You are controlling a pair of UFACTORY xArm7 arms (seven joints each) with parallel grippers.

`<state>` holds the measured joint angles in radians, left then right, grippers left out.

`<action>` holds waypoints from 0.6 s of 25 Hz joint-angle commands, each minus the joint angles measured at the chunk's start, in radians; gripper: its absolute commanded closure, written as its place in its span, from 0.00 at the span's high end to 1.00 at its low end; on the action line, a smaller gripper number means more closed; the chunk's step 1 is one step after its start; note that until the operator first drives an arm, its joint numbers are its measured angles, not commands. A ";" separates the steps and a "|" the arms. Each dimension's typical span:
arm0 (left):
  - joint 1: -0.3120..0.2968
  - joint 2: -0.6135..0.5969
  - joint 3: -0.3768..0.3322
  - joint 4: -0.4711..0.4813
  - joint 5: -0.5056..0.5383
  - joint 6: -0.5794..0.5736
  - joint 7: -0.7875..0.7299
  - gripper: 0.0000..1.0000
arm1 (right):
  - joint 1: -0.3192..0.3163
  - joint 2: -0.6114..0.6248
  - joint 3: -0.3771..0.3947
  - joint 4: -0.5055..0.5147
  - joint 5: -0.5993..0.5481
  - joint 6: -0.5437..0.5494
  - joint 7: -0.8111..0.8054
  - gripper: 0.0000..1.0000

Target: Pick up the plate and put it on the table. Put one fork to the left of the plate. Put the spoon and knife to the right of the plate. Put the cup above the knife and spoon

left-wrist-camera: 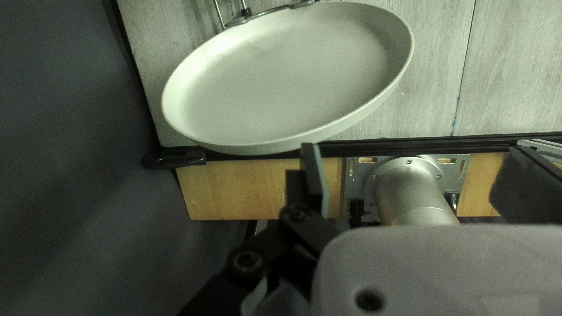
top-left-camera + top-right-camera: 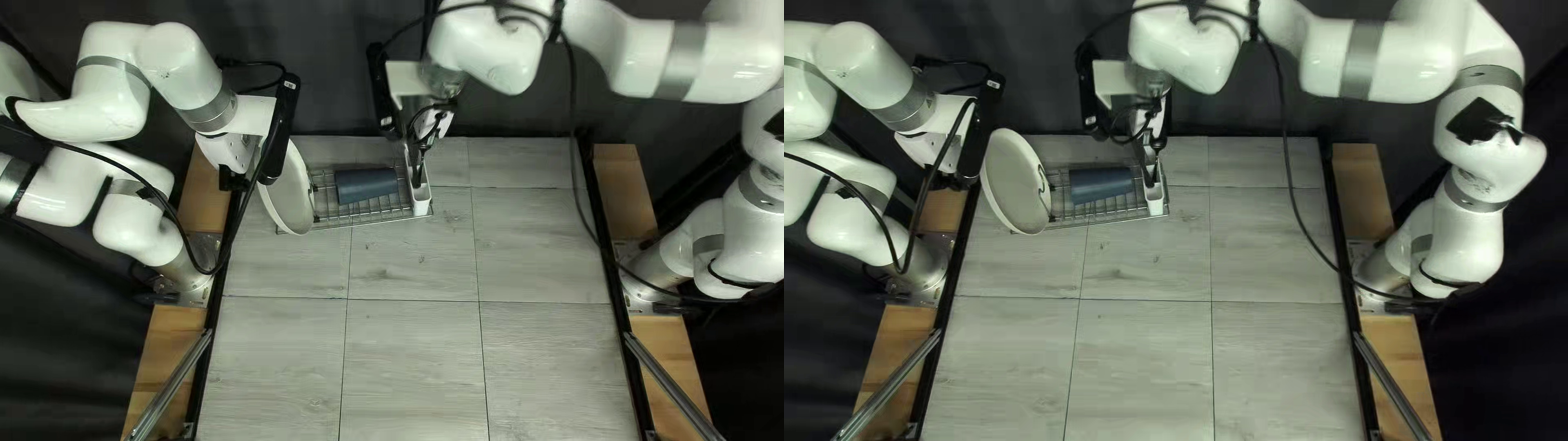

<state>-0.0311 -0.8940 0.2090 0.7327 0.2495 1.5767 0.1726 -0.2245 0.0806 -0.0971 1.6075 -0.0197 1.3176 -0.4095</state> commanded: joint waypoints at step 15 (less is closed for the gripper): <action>0.000 0.000 0.000 0.000 0.000 0.000 0.000 1.00 | -0.046 -0.017 -0.030 -0.203 0.034 -0.150 -0.118 1.00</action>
<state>-0.0311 -0.8940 0.2090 0.7327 0.2495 1.5767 0.1726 -0.2356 0.0186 -0.1014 1.4300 -0.0088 1.2287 -0.4614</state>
